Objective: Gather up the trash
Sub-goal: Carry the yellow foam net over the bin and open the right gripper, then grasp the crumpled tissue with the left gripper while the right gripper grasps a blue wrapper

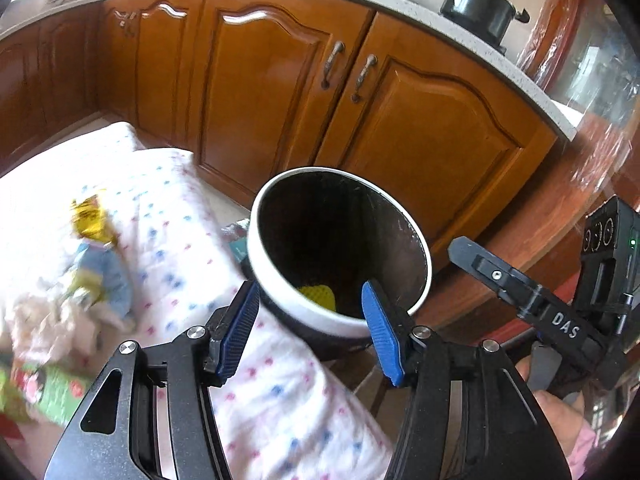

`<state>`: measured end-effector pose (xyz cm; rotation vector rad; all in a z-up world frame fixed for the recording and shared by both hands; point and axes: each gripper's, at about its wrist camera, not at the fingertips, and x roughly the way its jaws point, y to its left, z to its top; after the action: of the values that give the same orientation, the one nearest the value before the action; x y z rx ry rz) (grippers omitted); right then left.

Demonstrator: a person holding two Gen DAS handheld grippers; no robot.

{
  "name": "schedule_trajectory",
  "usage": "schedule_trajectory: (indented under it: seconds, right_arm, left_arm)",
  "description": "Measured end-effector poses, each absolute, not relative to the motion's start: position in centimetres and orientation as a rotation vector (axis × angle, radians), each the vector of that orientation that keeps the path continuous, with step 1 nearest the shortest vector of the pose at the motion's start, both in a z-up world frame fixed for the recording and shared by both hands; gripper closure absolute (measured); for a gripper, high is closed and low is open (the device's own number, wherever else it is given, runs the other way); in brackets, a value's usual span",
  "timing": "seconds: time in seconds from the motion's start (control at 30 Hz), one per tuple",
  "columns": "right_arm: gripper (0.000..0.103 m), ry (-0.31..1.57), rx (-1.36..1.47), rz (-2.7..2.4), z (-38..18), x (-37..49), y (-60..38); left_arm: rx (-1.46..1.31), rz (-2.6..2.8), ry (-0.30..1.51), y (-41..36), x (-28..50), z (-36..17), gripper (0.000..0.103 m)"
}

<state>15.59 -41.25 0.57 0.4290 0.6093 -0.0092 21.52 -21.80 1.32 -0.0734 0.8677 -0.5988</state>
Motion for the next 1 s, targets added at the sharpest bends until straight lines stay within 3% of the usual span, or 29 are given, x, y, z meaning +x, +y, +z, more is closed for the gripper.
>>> schedule_trajectory:
  seconds: [0.6, 1.0]
  right_arm:
    - [0.023, 0.689, 0.422, 0.17, -1.5, 15.5, -31.5]
    - [0.023, 0.715, 0.362, 0.242, -1.3, 17.9, -27.3]
  left_arm:
    - [-0.15, -0.388, 0.835, -9.2, 15.4, -0.3, 0.043]
    - [-0.206, -0.276, 0.844, -3.1, 16.6, -0.7, 0.042]
